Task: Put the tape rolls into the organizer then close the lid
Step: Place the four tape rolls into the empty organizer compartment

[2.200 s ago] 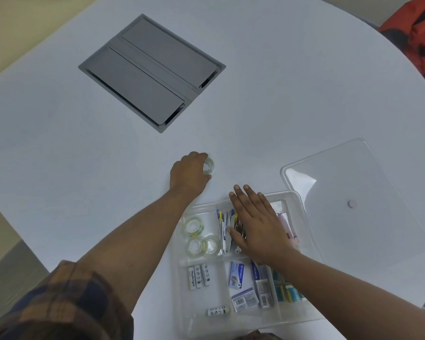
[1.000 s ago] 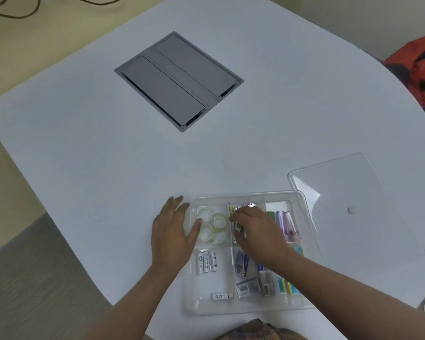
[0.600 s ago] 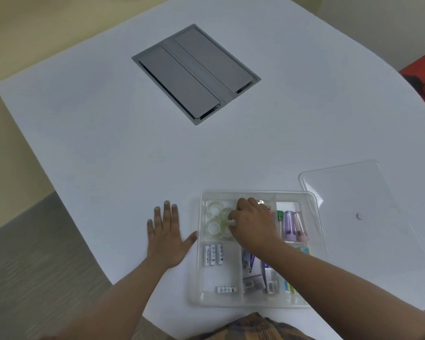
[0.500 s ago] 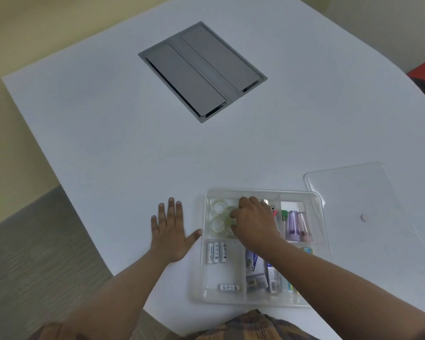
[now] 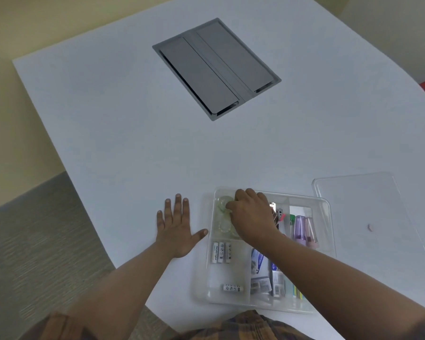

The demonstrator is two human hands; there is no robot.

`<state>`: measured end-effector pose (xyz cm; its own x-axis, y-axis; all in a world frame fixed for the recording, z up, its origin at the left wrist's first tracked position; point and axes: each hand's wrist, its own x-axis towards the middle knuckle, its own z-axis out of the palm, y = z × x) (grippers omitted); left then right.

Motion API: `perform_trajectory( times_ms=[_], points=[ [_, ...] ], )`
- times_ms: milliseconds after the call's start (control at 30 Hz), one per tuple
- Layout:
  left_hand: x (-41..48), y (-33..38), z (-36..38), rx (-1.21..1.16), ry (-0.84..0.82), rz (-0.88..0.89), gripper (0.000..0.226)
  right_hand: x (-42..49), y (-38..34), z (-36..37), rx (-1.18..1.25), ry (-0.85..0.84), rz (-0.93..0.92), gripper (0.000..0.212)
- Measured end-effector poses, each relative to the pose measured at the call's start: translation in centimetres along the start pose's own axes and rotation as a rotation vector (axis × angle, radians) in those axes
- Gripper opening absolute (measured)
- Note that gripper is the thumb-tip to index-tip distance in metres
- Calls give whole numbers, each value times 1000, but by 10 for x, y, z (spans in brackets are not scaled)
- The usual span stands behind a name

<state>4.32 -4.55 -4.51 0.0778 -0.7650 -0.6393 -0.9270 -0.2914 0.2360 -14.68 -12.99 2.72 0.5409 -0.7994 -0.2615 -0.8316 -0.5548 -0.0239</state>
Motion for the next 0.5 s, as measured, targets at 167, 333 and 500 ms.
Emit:
perform_trajectory(
  times_ms=[167,333,500],
  points=[
    [-1,1,-1,9,-14,-7,98,7,0,2,-47,-52,-74,20],
    [-2,1,-2,3,-9,-4,98,6,2,2,-44,-82,-43,21],
    [-2,2,-3,5,-18,-5,99,5,6,5,-36,-58,-82,20]
  ],
)
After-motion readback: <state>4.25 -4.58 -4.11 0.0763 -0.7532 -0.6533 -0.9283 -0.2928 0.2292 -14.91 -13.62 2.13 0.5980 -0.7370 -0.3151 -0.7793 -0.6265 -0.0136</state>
